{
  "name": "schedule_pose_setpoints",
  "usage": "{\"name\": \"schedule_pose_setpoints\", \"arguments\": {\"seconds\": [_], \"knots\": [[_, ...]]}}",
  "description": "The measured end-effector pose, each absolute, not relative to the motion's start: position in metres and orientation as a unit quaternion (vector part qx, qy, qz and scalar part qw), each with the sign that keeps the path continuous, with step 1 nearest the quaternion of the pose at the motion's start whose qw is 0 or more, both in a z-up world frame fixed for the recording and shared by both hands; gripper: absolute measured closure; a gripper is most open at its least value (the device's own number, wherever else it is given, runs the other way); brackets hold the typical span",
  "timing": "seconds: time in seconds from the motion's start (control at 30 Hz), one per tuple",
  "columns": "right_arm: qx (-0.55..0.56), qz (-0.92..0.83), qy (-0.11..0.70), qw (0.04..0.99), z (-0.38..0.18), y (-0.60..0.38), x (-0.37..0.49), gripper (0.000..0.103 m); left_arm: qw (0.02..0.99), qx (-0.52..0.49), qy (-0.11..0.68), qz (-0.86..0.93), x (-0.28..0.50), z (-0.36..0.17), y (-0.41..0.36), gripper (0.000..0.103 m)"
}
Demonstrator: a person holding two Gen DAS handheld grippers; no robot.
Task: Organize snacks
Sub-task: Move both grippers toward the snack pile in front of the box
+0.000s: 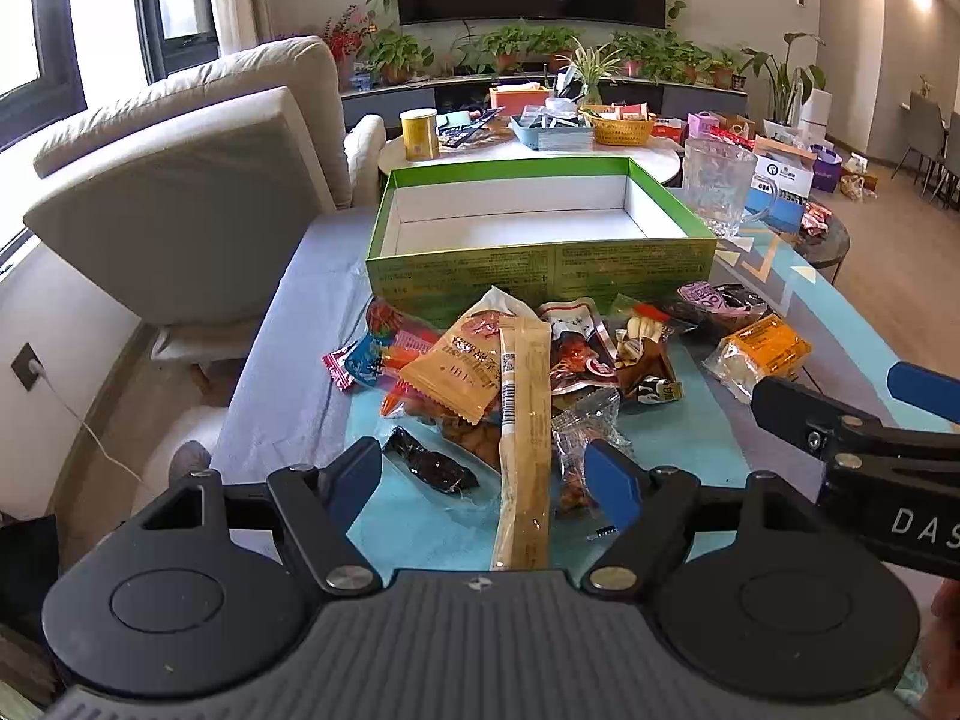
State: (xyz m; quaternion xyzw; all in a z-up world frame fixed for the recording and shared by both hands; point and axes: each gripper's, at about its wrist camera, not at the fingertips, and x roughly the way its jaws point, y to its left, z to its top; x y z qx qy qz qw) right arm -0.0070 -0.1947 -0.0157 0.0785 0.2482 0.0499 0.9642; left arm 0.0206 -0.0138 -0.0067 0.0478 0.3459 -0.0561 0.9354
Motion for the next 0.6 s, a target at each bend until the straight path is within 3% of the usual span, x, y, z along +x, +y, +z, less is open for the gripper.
{"name": "schedule_pose_setpoints", "arguments": {"seconds": [0.6], "knots": [[0.082,0.040,0.258,0.962,-0.021,-0.197,-0.004,0.050,0.927,0.047,0.364,-0.070,0.020,-0.022,-0.014,0.031]]}}
